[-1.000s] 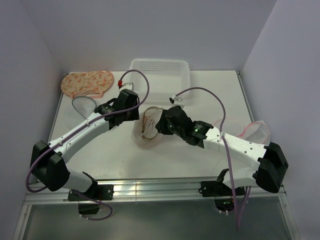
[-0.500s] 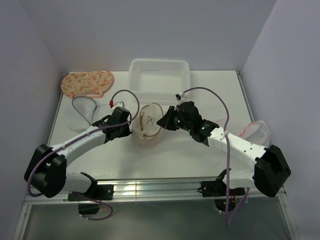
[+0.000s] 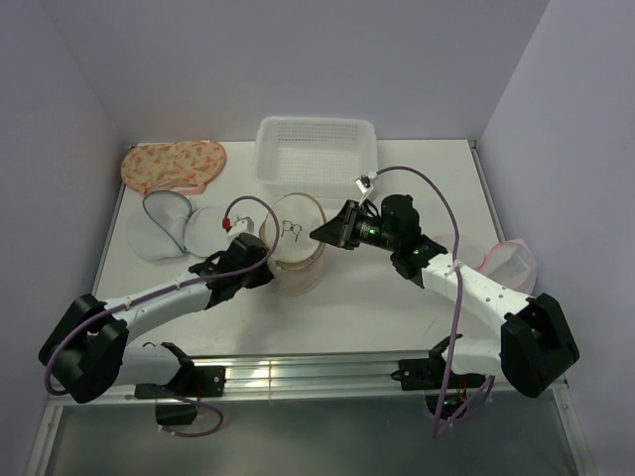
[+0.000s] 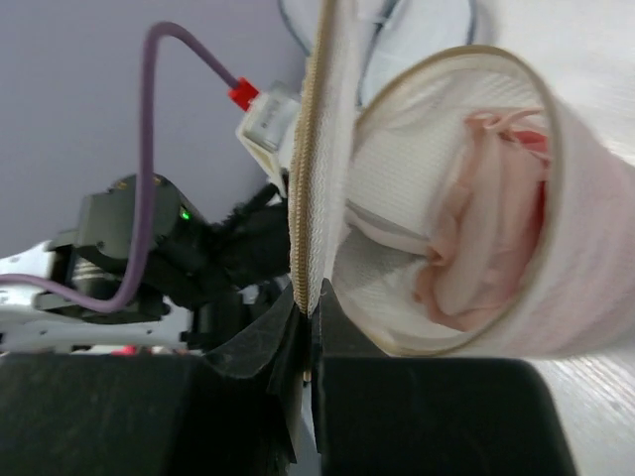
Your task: Place the bra in the laundry bag and zip it closed
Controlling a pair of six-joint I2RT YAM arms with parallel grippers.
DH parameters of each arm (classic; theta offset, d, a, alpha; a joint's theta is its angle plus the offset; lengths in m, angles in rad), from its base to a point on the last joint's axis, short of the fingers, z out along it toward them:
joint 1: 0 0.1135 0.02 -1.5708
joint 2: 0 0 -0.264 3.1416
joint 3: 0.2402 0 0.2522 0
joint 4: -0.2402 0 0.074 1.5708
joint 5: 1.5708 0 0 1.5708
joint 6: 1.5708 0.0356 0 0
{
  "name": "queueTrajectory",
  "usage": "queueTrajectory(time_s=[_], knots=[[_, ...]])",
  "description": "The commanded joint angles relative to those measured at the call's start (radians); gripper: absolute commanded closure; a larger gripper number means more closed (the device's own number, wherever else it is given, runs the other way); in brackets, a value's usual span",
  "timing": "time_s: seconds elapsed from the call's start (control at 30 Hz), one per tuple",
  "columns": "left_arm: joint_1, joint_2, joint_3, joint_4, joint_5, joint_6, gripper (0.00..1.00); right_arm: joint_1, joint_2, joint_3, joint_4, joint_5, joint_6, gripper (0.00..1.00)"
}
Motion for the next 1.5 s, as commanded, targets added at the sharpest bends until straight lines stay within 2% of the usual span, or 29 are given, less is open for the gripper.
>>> queueTrajectory(time_s=[0.0,0.23,0.4,0.53,0.63,0.73,0.83,0.87,0.9,0.93,1.03,1.13,1.23,1.37,1.47], knots=[[-0.055,0.019,-0.008,0.108,-0.045,-0.085,1.00,-0.039,0.001,-0.028,0.176,-0.183,0.080,1.00],[-0.187,0.018,-0.025,0.206,-0.114,-0.166,1.00,-0.091,0.089,-0.041,0.240,-0.348,0.130,1.00],[-0.255,0.010,0.015,0.151,-0.191,-0.197,1.00,-0.134,0.177,-0.069,0.201,-0.382,0.124,1.00],[-0.266,-0.062,0.012,0.064,-0.247,-0.228,1.00,-0.146,0.239,-0.058,0.101,-0.363,0.040,0.98],[-0.269,-0.125,0.020,-0.017,-0.290,-0.242,1.00,-0.146,0.254,-0.016,-0.043,-0.285,-0.043,0.87],[-0.269,-0.182,0.040,-0.100,-0.330,-0.249,1.00,-0.146,0.235,0.029,-0.172,-0.183,-0.100,0.70],[-0.269,-0.225,0.061,-0.163,-0.361,-0.251,1.00,-0.145,0.183,0.058,-0.264,-0.069,-0.121,0.58],[-0.269,-0.238,0.074,-0.198,-0.382,-0.251,1.00,-0.145,0.147,0.066,-0.296,-0.045,-0.127,0.48],[-0.269,-0.242,0.078,-0.218,-0.396,-0.251,1.00,-0.146,0.132,0.069,-0.334,-0.020,-0.129,0.44],[-0.269,-0.246,0.084,-0.232,-0.410,-0.249,1.00,-0.146,0.112,0.075,-0.353,0.027,-0.127,0.35],[-0.267,-0.243,0.106,-0.269,-0.445,-0.237,1.00,-0.145,0.037,0.075,-0.410,0.103,-0.111,0.27],[-0.266,-0.235,0.126,-0.283,-0.465,-0.216,0.99,-0.136,-0.041,0.064,-0.434,0.143,-0.071,0.25],[-0.252,-0.225,0.135,-0.263,-0.455,-0.176,0.92,-0.094,-0.112,0.028,-0.428,0.172,-0.011,0.25],[-0.215,-0.211,0.120,-0.234,-0.401,-0.111,0.69,0.043,-0.183,-0.025,-0.364,0.225,0.112,0.25],[-0.174,-0.231,0.080,-0.159,-0.320,-0.059,0.66,0.207,-0.197,-0.098,-0.225,0.343,0.268,0.27]])
